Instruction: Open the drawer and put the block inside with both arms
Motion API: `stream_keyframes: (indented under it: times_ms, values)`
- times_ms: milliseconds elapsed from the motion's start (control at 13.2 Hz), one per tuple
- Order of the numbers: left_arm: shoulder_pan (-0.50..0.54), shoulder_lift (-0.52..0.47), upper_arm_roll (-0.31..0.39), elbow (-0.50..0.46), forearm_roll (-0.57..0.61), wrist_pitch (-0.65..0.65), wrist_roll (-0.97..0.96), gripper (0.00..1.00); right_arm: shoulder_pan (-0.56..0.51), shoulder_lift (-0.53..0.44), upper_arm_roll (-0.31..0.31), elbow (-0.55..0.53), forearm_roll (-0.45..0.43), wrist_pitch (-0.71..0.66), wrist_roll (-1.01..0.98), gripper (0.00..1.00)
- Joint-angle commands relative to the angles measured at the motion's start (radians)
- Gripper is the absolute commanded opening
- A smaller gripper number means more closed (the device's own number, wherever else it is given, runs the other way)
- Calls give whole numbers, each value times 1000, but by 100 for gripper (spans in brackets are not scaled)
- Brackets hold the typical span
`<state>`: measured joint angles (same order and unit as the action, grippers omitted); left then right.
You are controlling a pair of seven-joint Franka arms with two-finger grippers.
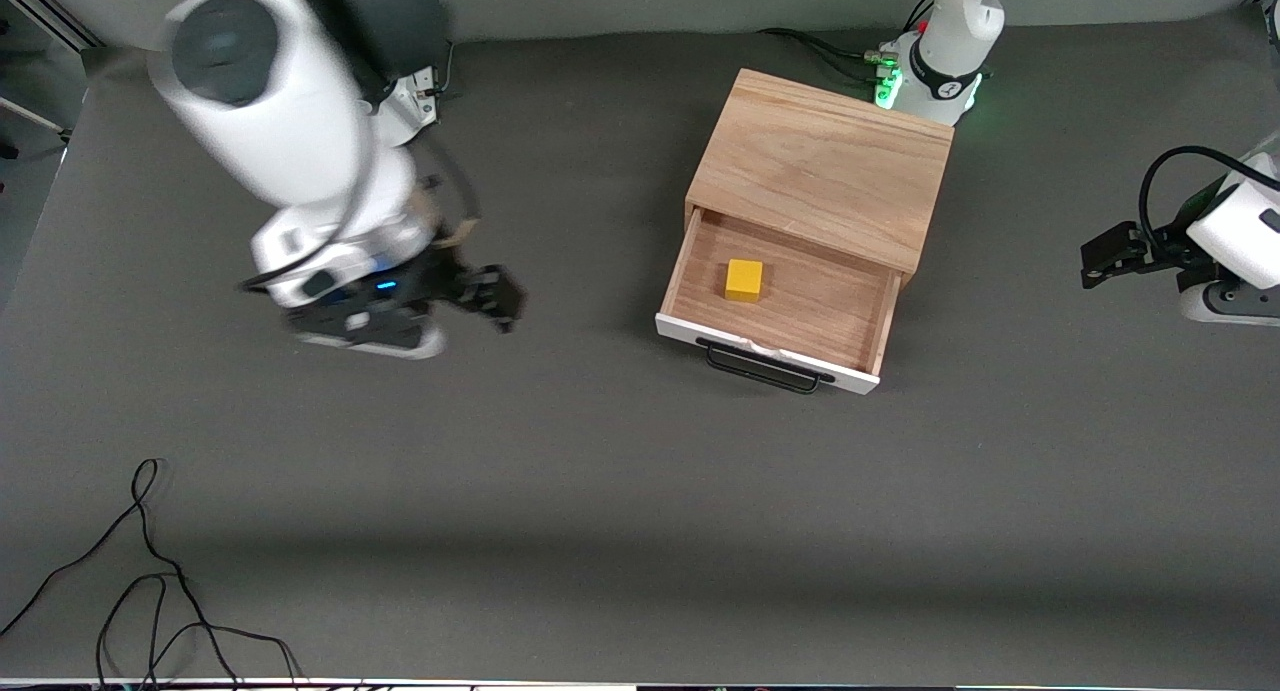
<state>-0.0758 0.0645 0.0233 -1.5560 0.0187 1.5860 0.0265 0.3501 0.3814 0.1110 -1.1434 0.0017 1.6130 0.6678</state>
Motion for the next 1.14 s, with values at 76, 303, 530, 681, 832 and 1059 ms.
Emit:
stream_keyframes:
  times_ms: [76,303,530,681,832,1059]
  values:
    - [-1,-29,-6,-30,3,12,-19,100,-150,-173,-16,-214,38,31,-215,100]
    - [-1,-31,-5,-29,3,5,-19,100,-253,-240,-19,-301,27,18,-258,100]
    - [1,-35,-5,-29,1,2,-20,100,-335,-329,-17,-432,26,48,-408,100]
    - [1,-35,-5,-29,0,0,-20,100,-347,-343,-25,-479,27,93,-444,100]
    - [-1,-37,-5,-27,0,-1,-22,100,-355,-322,-42,-480,27,97,-528,100]
    - [-1,-41,-5,-19,-2,-6,-25,100,-362,-320,-45,-480,18,90,-543,100]
